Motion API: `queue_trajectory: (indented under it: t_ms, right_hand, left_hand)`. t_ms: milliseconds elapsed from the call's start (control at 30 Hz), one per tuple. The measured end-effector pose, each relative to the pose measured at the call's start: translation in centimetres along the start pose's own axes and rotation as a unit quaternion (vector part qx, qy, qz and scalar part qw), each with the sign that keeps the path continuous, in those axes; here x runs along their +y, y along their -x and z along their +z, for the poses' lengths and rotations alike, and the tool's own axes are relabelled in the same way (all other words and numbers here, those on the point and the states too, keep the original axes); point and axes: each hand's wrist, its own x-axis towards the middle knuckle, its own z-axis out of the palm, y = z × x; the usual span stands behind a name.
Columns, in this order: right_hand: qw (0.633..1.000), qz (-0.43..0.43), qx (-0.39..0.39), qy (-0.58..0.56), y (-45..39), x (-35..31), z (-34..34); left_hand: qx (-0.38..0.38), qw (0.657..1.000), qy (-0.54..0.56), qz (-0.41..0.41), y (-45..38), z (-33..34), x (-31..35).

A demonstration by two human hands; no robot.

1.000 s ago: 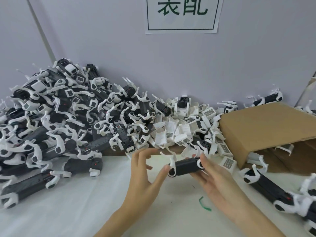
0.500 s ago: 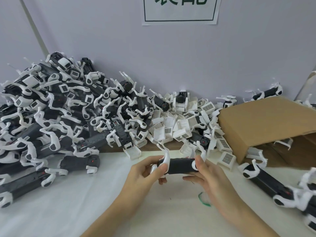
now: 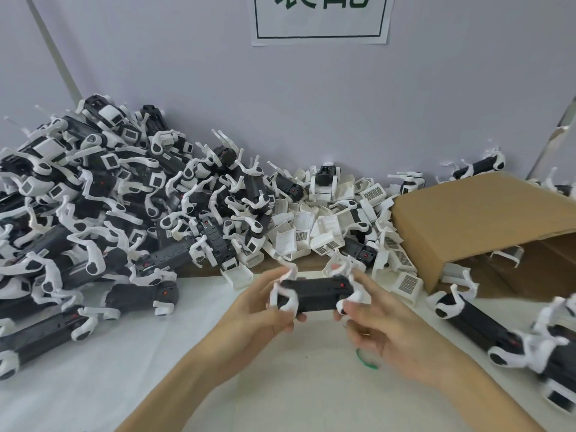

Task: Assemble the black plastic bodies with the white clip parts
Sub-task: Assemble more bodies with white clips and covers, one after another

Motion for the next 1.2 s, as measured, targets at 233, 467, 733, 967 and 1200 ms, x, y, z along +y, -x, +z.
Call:
queue_trajectory:
  t_ms: [233,467,733,967,1200]
  right_hand:
    - [0.99,-0.001,0.012,-0.143,-0.5,0.5,-0.3]
    - [0.975,-0.15,0.15,0.066,-0.7,1.8,2.0]
    - [0.968,-0.157,0.132,0.142,-0.8,2.4,1.7]
    - [0.946,-0.169,0.099,0.257,-1.4,3.5,2.7]
    - [0.929,-0.202,0.138,0.278,-1.4,4.0,2.0]
  left_hand:
    - [0.014,0.999,-0.012,0.048,-0.2,-0.5,0.2]
    - [0.132,0.984,-0.105,0.05,0.0,2.1,-1.5]
    - [0.159,0.97,-0.155,0.097,0.5,2.8,-0.3]
    - [0.266,0.879,-0.335,0.21,0.6,6.4,0.4]
    - [0.23,0.904,-0.296,0.206,1.2,8.3,1.5]
